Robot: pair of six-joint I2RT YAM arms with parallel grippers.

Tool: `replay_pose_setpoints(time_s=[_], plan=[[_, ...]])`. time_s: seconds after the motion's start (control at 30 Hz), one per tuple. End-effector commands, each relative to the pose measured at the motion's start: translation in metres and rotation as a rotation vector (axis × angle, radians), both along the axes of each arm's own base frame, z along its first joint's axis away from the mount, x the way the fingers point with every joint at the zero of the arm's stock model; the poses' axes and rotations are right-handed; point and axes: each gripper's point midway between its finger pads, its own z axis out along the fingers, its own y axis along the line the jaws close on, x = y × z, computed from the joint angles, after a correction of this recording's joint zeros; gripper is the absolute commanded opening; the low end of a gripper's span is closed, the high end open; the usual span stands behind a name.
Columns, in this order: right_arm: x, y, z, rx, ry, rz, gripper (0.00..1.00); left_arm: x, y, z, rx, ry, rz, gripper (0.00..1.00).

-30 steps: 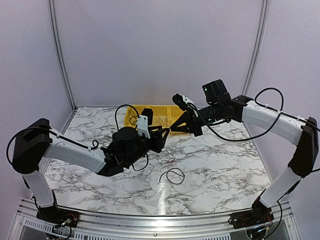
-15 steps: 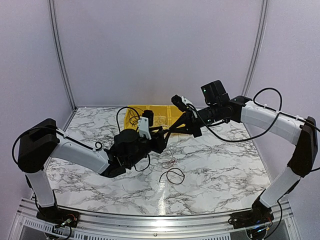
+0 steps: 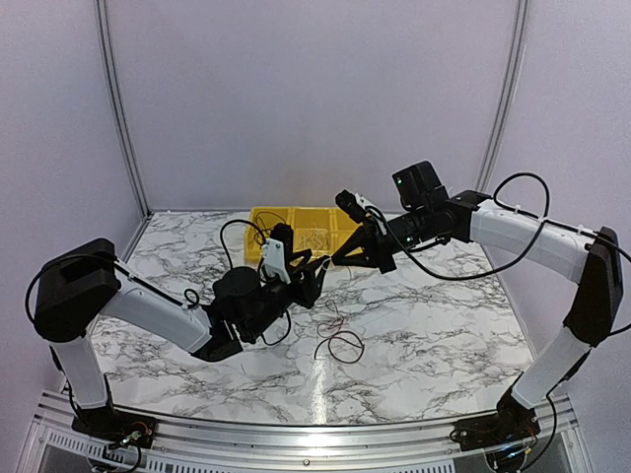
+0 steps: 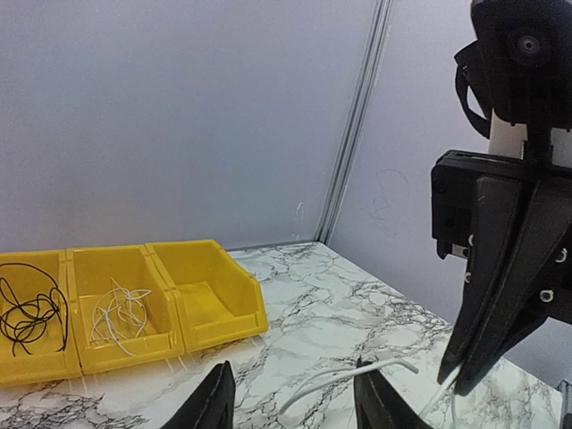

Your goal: Untangle the cables

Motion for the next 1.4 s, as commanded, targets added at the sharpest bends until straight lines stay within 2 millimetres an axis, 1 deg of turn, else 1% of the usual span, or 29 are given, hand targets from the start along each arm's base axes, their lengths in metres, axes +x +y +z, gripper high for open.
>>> replay_pose_setpoints(time_s=[0.0, 0.07, 0.13, 0.17, 0.23, 0.33, 0.4, 0.47, 0.63, 0.7, 0.8, 0.93, 1.0, 1.03, 1.1, 1.13, 1.17, 1.23, 1.3, 1.37], plan=[[-0.004, 0.004, 0.002, 0.013, 0.021, 0.018, 0.00, -0.004, 0.005, 0.017, 0.000, -0.089, 0.027, 0.45], [-0.004, 0.004, 0.001, 0.013, 0.025, 0.019, 0.00, -0.005, 0.004, 0.018, 0.014, -0.102, 0.022, 0.40], [-0.004, 0.004, 0.001, 0.012, 0.024, 0.020, 0.00, -0.005, 0.004, 0.017, 0.024, -0.108, 0.025, 0.30], [-0.004, 0.004, 0.002, 0.013, 0.022, 0.020, 0.00, -0.004, 0.005, 0.016, 0.028, -0.106, 0.030, 0.23], [-0.005, 0.003, 0.005, 0.016, 0.013, 0.022, 0.00, 0.000, 0.011, 0.012, 0.030, -0.093, 0.068, 0.10], [-0.007, 0.000, 0.013, 0.026, -0.003, 0.022, 0.00, 0.007, 0.029, 0.001, 0.006, -0.045, 0.146, 0.00], [-0.009, -0.002, 0.020, 0.040, -0.015, 0.026, 0.00, 0.014, 0.047, -0.010, -0.034, 0.002, 0.199, 0.00], [-0.010, -0.005, 0.027, 0.054, -0.024, 0.028, 0.00, 0.021, 0.065, -0.025, -0.059, 0.054, 0.250, 0.00], [-0.015, -0.013, 0.047, 0.092, -0.066, 0.033, 0.00, 0.030, 0.094, -0.068, -0.074, 0.185, 0.327, 0.00], [-0.019, -0.017, 0.057, 0.118, -0.083, 0.047, 0.00, 0.032, 0.100, -0.082, -0.064, 0.225, 0.343, 0.00], [-0.024, -0.024, 0.071, 0.151, -0.094, 0.062, 0.00, 0.033, 0.103, -0.099, -0.040, 0.269, 0.362, 0.00], [-0.024, -0.031, 0.079, 0.173, -0.101, 0.063, 0.00, 0.035, 0.112, -0.120, -0.022, 0.313, 0.395, 0.00], [-0.023, -0.034, 0.079, 0.174, -0.104, 0.058, 0.00, 0.036, 0.115, -0.125, -0.040, 0.336, 0.396, 0.00], [-0.022, -0.034, 0.078, 0.172, -0.106, 0.051, 0.00, 0.036, 0.113, -0.125, -0.047, 0.341, 0.382, 0.04], [-0.017, -0.033, 0.073, 0.164, -0.098, 0.034, 0.00, 0.034, 0.103, -0.118, -0.051, 0.331, 0.318, 0.25], [-0.014, -0.032, 0.070, 0.160, -0.094, 0.024, 0.00, 0.032, 0.095, -0.112, -0.053, 0.321, 0.278, 0.33], [-0.012, -0.031, 0.066, 0.154, -0.087, 0.012, 0.00, 0.030, 0.088, -0.107, -0.050, 0.309, 0.237, 0.37], [-0.006, -0.029, 0.060, 0.141, -0.078, -0.006, 0.00, 0.024, 0.074, -0.096, -0.043, 0.275, 0.172, 0.43], [-0.002, -0.028, 0.054, 0.129, -0.070, -0.018, 0.00, 0.016, 0.061, -0.090, -0.010, 0.233, 0.112, 0.44], [0.000, -0.028, 0.050, 0.122, -0.064, -0.025, 0.00, 0.006, 0.043, -0.086, 0.019, 0.200, 0.039, 0.45]])
